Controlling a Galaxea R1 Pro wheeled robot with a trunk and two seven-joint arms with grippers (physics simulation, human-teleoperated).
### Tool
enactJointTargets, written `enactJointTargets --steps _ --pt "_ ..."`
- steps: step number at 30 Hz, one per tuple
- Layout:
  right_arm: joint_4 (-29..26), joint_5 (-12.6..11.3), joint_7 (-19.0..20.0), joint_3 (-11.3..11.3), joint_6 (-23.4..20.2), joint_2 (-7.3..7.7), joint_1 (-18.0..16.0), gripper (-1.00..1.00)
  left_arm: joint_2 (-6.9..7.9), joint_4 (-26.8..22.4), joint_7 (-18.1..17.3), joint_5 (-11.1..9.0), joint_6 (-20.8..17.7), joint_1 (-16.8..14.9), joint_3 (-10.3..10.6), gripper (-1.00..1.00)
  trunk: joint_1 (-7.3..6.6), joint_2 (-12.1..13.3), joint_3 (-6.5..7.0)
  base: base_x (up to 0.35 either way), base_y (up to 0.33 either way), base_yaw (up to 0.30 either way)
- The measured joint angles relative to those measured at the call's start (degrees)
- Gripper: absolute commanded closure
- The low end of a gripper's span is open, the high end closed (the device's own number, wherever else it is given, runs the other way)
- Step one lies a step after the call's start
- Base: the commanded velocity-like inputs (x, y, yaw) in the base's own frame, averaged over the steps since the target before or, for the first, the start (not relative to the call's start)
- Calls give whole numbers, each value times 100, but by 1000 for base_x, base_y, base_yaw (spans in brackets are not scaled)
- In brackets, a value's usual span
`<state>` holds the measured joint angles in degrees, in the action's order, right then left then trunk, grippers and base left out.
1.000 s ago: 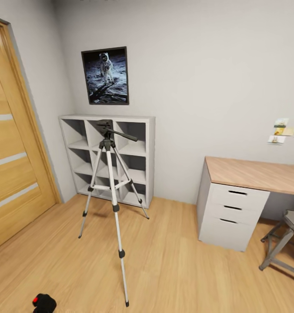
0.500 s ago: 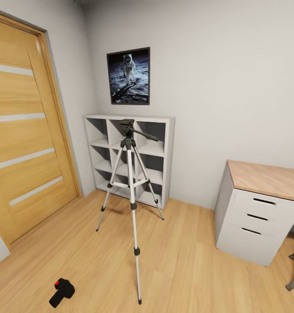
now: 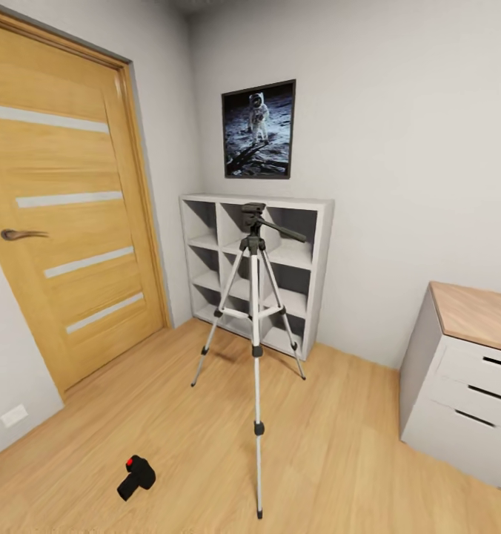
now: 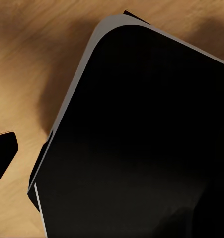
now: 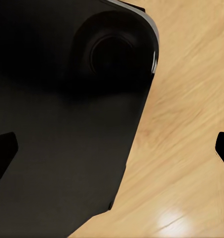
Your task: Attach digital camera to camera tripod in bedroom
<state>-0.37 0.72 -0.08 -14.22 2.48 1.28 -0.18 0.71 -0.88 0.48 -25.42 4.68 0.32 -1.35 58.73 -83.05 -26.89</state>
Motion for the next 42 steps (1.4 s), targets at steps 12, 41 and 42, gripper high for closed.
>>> enactJointTargets --steps 12,41,42 --pt "0 0 0 -16 0 -4 -2 -100 0 0 0 0 0 0 -2 -100 0 0 0 0 0 279" --pt "1 20 23 -40 0 2 1 -100 8 0 -8 -5 -15 0 6 -100 -3 -1 0 177 0 135" --pt "1 21 23 -40 0 2 1 -100 8 0 -8 -6 -15 0 6 -100 -3 -1 0 320 0 1"
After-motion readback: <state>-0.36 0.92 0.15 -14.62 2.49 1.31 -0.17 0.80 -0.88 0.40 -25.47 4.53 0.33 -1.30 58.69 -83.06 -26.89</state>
